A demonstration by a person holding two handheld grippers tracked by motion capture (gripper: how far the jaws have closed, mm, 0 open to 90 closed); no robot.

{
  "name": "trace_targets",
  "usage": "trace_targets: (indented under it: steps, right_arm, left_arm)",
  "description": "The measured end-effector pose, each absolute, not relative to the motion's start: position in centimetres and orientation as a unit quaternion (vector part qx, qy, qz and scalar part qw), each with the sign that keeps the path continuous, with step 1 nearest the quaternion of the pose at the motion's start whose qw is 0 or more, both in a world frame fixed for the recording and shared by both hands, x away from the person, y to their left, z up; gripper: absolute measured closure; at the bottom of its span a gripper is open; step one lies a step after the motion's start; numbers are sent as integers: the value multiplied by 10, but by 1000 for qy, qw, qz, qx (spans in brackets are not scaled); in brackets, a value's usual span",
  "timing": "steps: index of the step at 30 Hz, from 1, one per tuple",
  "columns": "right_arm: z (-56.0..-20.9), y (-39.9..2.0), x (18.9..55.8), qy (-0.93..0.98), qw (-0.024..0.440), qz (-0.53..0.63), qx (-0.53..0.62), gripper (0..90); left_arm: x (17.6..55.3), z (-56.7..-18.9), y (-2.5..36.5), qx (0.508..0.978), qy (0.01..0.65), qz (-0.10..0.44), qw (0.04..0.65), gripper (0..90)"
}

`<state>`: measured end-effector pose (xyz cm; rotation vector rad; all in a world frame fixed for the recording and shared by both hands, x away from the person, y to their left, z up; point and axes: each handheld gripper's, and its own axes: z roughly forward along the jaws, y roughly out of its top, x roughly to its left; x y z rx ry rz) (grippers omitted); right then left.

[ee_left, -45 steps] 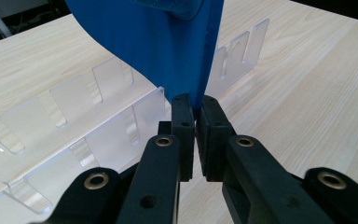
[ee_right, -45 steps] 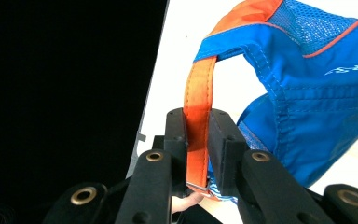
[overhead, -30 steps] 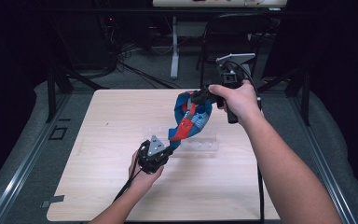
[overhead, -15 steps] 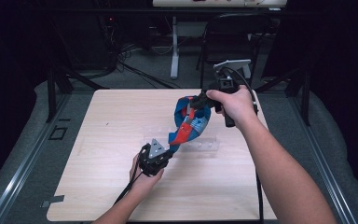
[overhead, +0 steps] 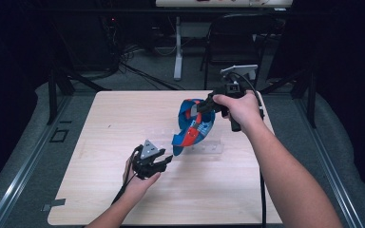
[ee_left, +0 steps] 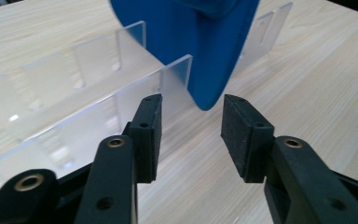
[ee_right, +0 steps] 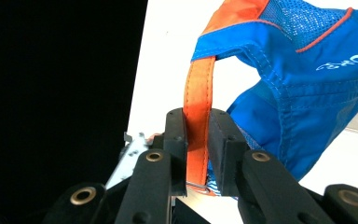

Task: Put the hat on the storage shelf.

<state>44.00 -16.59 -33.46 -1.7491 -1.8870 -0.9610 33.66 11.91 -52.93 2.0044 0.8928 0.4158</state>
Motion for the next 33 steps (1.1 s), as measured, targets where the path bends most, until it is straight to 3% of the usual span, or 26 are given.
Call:
trace_targets:
  steps: [15,33]
  right_arm:
    - [-342,-176,443,-665,180,-333,-644,768]
    - [-352,-184,435,-681,147,-320,-642,687]
  left_arm:
    - [330,-529,161,800,387,162,430,533]
    - [328,-541,167,807,386,152,421,515]
